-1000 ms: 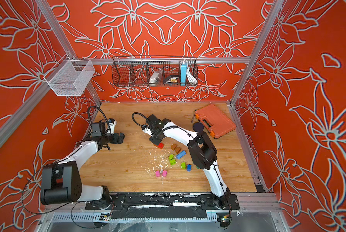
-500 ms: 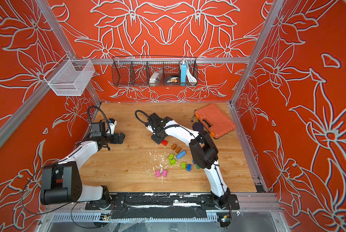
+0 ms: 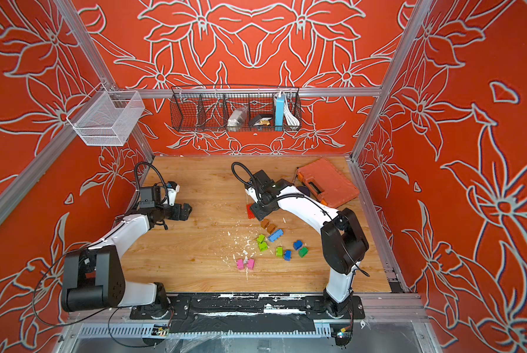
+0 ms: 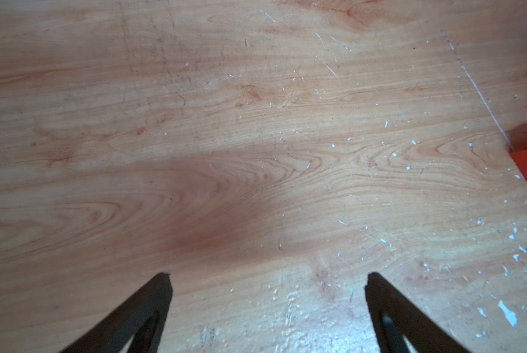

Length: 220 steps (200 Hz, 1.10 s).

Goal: Assemble the letter h with lego
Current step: Pick up the lego brick from the center of the board.

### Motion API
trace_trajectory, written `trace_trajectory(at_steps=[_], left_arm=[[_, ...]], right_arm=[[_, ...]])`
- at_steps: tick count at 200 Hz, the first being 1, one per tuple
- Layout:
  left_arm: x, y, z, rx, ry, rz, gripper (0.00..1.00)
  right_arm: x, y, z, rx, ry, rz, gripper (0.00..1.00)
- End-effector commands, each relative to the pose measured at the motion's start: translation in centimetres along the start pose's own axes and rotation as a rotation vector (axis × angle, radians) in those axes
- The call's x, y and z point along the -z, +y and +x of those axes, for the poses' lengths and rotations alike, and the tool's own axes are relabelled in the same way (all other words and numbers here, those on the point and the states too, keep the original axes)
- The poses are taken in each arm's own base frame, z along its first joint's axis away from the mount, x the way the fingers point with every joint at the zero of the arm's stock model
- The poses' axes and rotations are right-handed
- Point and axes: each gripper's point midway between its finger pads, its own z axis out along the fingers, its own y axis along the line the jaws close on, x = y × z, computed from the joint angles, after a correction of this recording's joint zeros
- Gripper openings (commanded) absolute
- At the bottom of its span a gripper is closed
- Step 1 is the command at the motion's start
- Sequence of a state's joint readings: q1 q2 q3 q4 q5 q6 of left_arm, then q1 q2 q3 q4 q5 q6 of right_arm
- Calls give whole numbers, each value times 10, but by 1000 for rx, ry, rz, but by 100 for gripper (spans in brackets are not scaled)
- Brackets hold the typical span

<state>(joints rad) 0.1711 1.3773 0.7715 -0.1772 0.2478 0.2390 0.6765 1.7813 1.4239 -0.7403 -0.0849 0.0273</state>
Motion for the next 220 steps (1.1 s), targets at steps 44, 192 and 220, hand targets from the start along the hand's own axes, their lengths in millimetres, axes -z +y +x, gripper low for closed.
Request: trace_trajectory(at_steps=[44, 192, 220], left_arm=[[7, -9, -4, -26, -16, 50, 99], [69, -83, -34, -108, 27, 381, 95], [89, -144, -20, -95, 128, 631, 95]], right_arm=[[-33, 0, 36, -68, 137, -62, 59], [-36, 45, -11, 108, -118, -150, 24], [-10, 95, -37, 290, -353, -171, 25]])
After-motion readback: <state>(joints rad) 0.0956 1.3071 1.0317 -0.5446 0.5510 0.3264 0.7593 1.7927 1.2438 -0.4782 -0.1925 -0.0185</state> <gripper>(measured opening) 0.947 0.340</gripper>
